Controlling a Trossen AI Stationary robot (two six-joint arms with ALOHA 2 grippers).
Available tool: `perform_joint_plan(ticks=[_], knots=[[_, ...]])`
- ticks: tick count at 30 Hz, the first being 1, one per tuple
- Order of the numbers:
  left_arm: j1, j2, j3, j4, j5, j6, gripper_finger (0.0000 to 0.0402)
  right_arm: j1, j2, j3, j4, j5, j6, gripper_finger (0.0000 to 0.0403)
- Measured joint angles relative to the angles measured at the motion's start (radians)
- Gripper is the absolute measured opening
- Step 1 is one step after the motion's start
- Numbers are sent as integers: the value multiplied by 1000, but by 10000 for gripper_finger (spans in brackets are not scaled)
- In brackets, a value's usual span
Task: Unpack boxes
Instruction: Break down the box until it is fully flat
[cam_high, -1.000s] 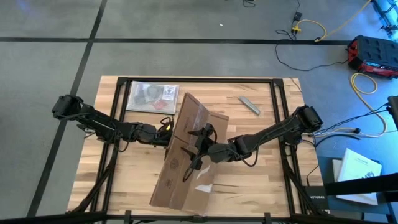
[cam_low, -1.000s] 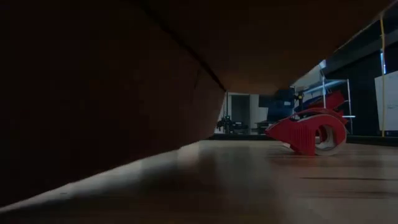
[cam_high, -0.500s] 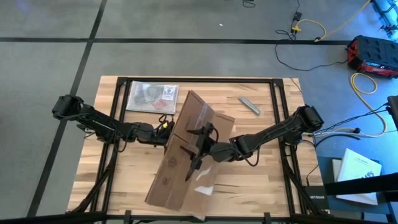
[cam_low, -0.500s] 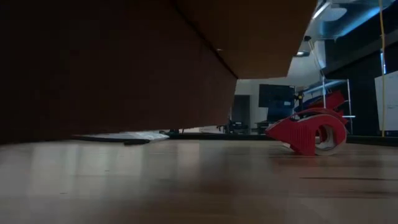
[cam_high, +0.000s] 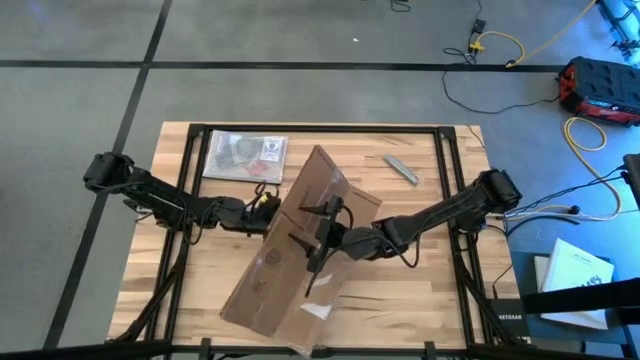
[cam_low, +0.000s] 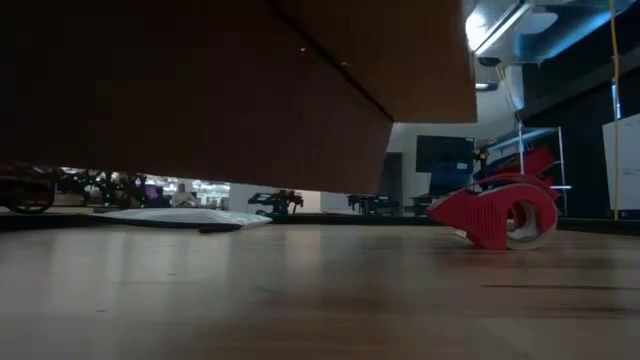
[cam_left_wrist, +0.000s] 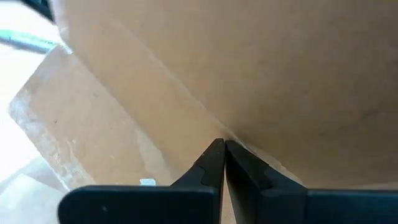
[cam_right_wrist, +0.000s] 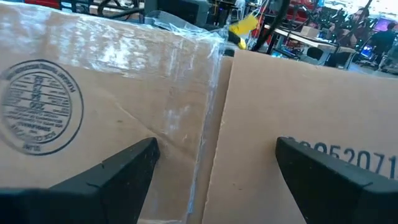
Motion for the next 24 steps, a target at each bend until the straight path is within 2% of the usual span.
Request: perform_joint_plan(ticks=[5,15,19,24], knots=[[1,0,2,2,-54,-203,0,-1,-14,0,-1,1,-3,320],[3,0,2,43,-253,-524,0,-1,-14,0,-18,-12,-23,320],[2,0,2,41,-311,-587,0,-1,-14,0,-18,-16,-82,320],[2,0,2,41,-335,-610,0,-1,-14,0,-18,-17,-95,320]])
